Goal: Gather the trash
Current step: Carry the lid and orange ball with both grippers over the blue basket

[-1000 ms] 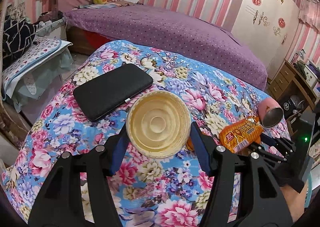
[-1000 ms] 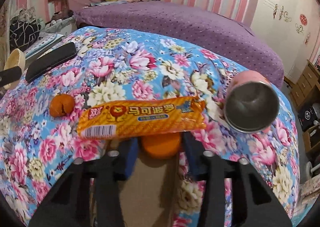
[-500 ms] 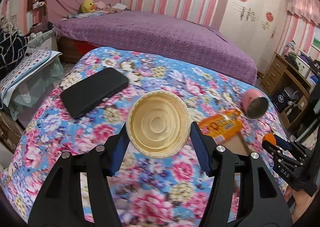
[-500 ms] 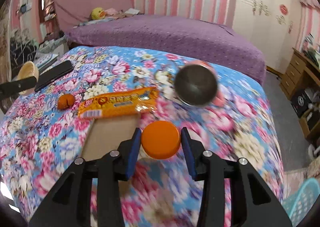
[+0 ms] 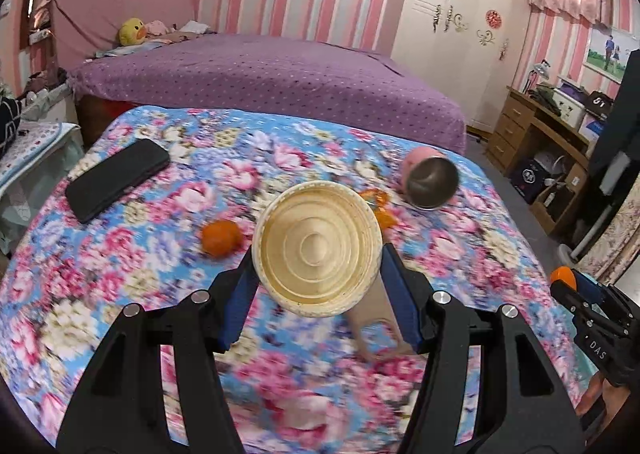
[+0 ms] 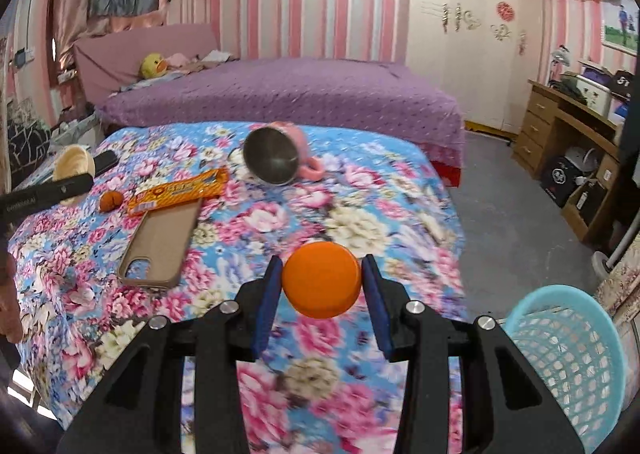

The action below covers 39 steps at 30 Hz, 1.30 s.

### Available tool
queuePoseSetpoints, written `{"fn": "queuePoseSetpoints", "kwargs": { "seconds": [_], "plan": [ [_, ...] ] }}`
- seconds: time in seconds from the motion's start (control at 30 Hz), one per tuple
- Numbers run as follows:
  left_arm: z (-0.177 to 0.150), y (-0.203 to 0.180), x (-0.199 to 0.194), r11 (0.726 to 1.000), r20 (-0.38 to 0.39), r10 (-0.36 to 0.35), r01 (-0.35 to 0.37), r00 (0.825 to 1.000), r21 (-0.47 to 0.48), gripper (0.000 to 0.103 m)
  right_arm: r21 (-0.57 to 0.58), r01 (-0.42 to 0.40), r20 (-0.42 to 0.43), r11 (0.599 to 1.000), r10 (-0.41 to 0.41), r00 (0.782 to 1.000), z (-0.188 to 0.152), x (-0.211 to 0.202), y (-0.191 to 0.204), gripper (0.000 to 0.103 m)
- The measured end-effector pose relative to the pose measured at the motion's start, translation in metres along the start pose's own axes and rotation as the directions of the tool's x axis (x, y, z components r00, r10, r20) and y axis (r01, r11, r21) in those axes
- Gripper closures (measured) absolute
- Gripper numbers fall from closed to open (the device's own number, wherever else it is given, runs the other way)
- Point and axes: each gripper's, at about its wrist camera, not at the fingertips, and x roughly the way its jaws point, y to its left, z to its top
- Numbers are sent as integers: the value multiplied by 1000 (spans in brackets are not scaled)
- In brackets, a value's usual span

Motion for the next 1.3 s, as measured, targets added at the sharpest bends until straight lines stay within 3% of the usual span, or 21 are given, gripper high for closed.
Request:
{"fn": "queuePoseSetpoints", "kwargs": {
  "seconds": [0.3, 0.73, 1.3],
  "plan": [
    [-13, -38, 1, 999, 30, 34, -35, 999, 40, 44, 62, -5, 47, 998, 2, 999, -6, -13, -36, 62],
    [-29, -108, 3, 994, 35, -24, 20, 999, 105, 44, 91, 107, 60, 990, -113, 992, -20, -36, -102, 62],
    [-59, -178, -7, 978, 56, -93, 81, 994, 192, 44, 173, 309, 81, 935, -326, 942, -53, -74, -201, 62]
  ]
}}
